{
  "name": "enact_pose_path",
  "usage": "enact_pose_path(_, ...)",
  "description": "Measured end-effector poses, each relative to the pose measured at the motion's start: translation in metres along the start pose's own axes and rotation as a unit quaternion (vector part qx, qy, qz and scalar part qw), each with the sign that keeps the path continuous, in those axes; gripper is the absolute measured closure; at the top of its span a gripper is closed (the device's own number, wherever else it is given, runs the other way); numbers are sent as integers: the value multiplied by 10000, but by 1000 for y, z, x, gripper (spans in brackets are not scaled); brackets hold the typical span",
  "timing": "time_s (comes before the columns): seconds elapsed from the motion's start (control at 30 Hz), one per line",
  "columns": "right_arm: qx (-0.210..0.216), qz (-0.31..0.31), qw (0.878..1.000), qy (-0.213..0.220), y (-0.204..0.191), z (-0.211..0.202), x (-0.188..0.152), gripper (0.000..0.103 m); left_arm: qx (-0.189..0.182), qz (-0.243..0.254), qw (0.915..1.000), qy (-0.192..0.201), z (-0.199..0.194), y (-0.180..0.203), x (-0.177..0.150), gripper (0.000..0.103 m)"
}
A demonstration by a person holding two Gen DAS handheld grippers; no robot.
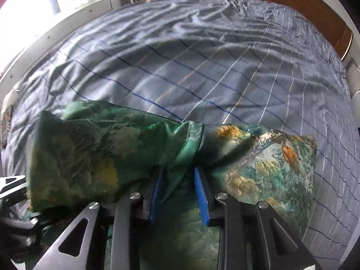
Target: Fold large clothes
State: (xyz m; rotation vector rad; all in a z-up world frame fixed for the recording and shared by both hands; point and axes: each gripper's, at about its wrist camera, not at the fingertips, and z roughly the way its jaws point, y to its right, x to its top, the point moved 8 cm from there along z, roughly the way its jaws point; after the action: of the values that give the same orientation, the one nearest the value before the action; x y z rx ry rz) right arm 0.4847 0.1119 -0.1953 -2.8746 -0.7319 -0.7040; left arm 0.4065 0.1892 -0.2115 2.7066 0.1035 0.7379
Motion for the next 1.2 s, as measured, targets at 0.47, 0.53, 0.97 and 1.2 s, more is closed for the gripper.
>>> enact_pose_path(0.47,1084,173,9843,1384,7,-155,-176,73,38,68,10000,-33,3,2,5,67)
enact_pose_path(0.53,960,292,9882,1158,5,-140,-194,73,26,49,10000,-30,4,2,5,66)
enact_pose_path(0.97,1213,873,9833,1040,12,-100,-204,69,501,-44,9981,351,-27,5,9,40)
enact_pose_path(1.2,1169,1062,9765,1464,19,-163,-208,6,1289,449,9855,1012,-91,25,8,23)
